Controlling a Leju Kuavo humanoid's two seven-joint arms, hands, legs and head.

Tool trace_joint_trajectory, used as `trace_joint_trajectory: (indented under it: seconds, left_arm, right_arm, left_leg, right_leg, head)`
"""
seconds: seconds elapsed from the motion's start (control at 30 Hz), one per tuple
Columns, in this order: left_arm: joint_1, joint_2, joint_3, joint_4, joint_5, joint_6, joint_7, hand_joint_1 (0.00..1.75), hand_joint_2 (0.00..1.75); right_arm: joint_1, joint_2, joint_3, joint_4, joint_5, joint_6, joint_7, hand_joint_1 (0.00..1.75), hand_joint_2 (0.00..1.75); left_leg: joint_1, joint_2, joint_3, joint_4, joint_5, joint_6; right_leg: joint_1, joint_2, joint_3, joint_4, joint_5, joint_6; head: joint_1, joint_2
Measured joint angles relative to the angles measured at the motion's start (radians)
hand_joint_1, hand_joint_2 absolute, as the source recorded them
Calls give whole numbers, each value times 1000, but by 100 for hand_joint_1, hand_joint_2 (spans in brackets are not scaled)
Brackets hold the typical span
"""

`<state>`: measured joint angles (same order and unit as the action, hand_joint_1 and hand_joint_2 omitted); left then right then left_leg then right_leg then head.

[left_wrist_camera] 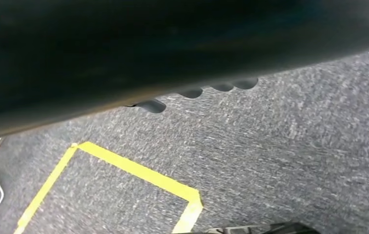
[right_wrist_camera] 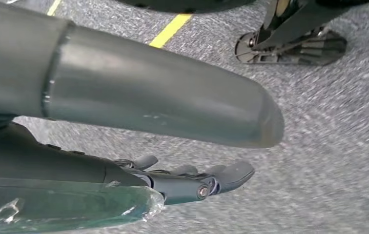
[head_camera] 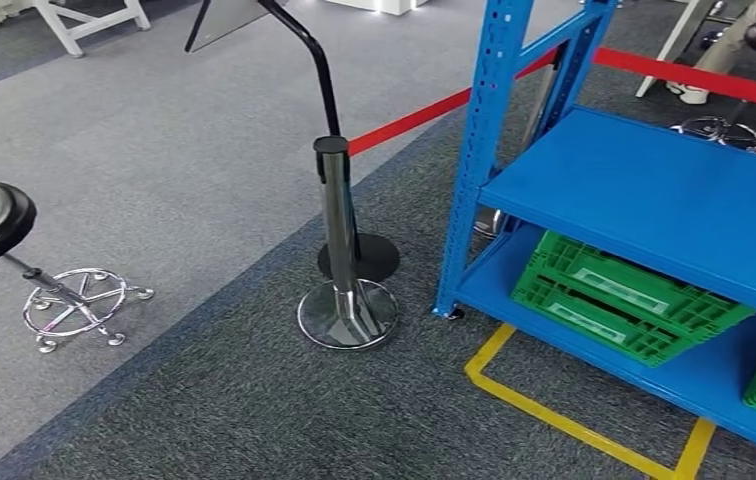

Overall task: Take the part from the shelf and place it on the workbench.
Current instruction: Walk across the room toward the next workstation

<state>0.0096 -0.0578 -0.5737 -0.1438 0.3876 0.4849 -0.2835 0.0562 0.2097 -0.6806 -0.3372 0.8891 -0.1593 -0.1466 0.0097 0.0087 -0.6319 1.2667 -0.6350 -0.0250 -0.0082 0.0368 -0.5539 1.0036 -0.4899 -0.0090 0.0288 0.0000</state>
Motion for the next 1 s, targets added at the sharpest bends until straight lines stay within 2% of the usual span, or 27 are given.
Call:
trace_joint_trajectory:
  seconds: [0.03,0.07,0.1,0.13,0.17,0.2,0.27,0.3,0.33,0.4,0.43,0.47,0.5,0.53,0.57,0.6,0.63,0.67,0.7,0.77,0.8,0.87,0.9,0.93,0.97,1.0]
  left_arm:
    - [1,0,0,0,0,0,0,0,0]
    - [1,1,0,0,0,0,0,0,0]
    - [0,3,0,-1,0,0,0,0,0]
    - [0,4,0,-1,0,0,0,0,0]
    - [0,6,0,-1,0,0,0,0,0]
    - [-1,7,0,-2,0,0,0,0,0]
    - [-2,7,0,-4,0,0,1,0,0]
    - [-3,7,0,-5,0,0,1,0,0]
    - [-3,7,0,-6,0,0,1,0,0]
    - [0,7,-1,-7,0,0,1,0,0]
    - [2,6,-1,-7,0,0,2,0,0]
    - [2,6,-1,-7,0,0,2,0,0]
    - [3,6,-1,-7,0,0,3,0,0]
    - [2,6,-1,-7,0,0,3,0,0]
    - [2,6,-1,-7,0,0,4,0,0]
    - [1,6,-1,-8,0,0,4,0,0]
    - [2,6,-1,-8,0,0,4,0,0]
    - [2,6,-1,-8,0,0,4,0,0]
    - [1,7,-1,-8,0,0,4,0,0]
    - [-2,8,-1,-9,1,1,4,0,0]
    - [-3,8,-1,-9,1,0,4,0,0]
    - [-2,8,-1,-11,1,0,4,0,0]
    - [-1,8,-1,-11,1,0,4,0,0]
    - [1,8,-1,-11,1,0,4,0,0]
    - [3,8,-1,-11,1,0,4,0,0]
    - [4,7,-1,-11,1,0,4,0,0]
  right_arm:
    - [1,0,0,1,0,0,0,0,0]
    - [1,-1,0,2,-1,0,0,0,0]
    - [1,0,0,4,-1,0,0,0,0]
    - [-1,0,0,6,-2,0,0,0,0]
    - [-2,1,0,7,-3,-1,0,0,0]
    - [-2,1,0,8,-5,-1,0,0,0]
    - [0,1,0,10,-7,-2,0,0,0]
    - [2,1,0,11,-8,-3,0,0,0]
    - [2,1,0,11,-8,-3,1,0,0]
    - [-2,1,0,11,-9,-4,1,0,0]
    - [-4,1,0,12,-9,-4,2,0,0]
    - [-4,1,0,12,-9,-3,4,0,0]
    - [-1,1,0,12,-9,-3,6,0,0]
    - [1,1,0,12,-9,-3,8,0,0]
    - [3,1,0,11,-9,-2,10,0,0]
    - [3,1,0,10,-9,-1,11,0,0]
    - [1,1,0,9,-9,-1,12,0,0]
    - [-1,1,0,8,-9,0,12,0,0]
    - [-1,1,0,8,-9,1,12,0,0]
    - [1,1,0,7,-10,2,14,0,0]
    - [3,1,0,7,-10,2,15,0,0]
    - [5,1,0,4,-10,6,19,0,0]
    - [6,2,0,2,-10,8,20,0,0]
    - [6,2,0,0,-11,11,21,0,0]
    - [7,2,0,-1,-11,13,21,0,0]
    - [8,2,0,-3,-11,14,23,0,0]
  left_leg:
    - [0,-4,9,-28,32,4]
    - [-1,-15,33,-86,74,11]
    - [-1,-38,59,-148,109,21]
    - [-1,-59,82,-202,132,29]
    - [-2,-77,97,-238,140,36]
    - [-3,-84,103,-254,137,41]
    - [-3,-68,108,-274,138,44]
    - [-1,-57,111,-283,143,47]
    - [1,-44,114,-292,148,50]
    - [2,-15,117,-300,151,54]
    - [1,1,117,-300,150,55]
    - [1,16,116,-300,149,54]
    - [1,30,116,-299,148,53]
    - [1,42,117,-298,147,51]
    - [2,54,119,-297,144,48]
    - [1,64,121,-295,141,43]
    - [-2,74,123,-290,136,36]
    - [-5,82,125,-286,132,30]
    - [-8,90,126,-283,129,24]
    - [-7,104,130,-281,125,14]
    - [-4,95,131,-275,117,9]
    - [1,53,109,-217,69,0]
    - [2,27,83,-156,34,-1]
    - [2,12,51,-86,2,0]
    - [2,5,23,-28,-17,1]
    - [2,1,5,3,-16,3]
  right_leg:
    - [2,15,1,0,0,0]
    - [3,30,3,0,0,0]
    - [4,42,4,1,1,1]
    - [5,55,3,2,1,3]
    - [4,65,-1,3,2,7]
    - [2,75,-6,3,5,13]
    - [-2,88,-18,1,10,27]
    - [-2,74,-25,8,4,33]
    - [-1,51,-40,32,-12,38]
    - [-2,-5,-93,136,-73,47]
    - [-3,-18,-124,201,-103,52]
    - [-5,-24,-145,248,-119,57]
    - [-7,-29,-150,263,-117,61]
    - [-10,-35,-134,239,-97,64]
    - [-12,-46,-100,182,-66,67]
    - [-13,-70,-60,112,-40,68]
    - [-13,-90,-25,53,-20,64]
    - [-12,-104,-2,16,-12,58]
    - [-10,-109,5,3,-12,50]
    - [-8,-88,1,4,-9,33]
    - [-8,-79,0,3,-8,27]
    - [-10,-59,2,1,-2,15]
    - [-10,-47,0,1,-1,11]
    - [-9,-34,-1,1,1,8]
    - [-7,-20,-2,1,2,7]
    - [-5,-5,-2,2,2,6]
  head:
    - [0,0]
    - [0,0]
    - [1,0]
    - [1,0]
    - [1,0]
    - [0,0]
    - [-1,0]
    - [0,0]
    - [2,0]
    - [6,0]
    - [8,0]
    - [7,0]
    - [7,0]
    - [8,0]
    - [8,0]
    - [8,0]
    - [8,0]
    - [6,0]
    - [3,0]
    - [-1,0]
    - [-2,0]
    - [-5,0]
    - [-6,0]
    - [-7,0]
    - [-6,0]
    - [-6,0]
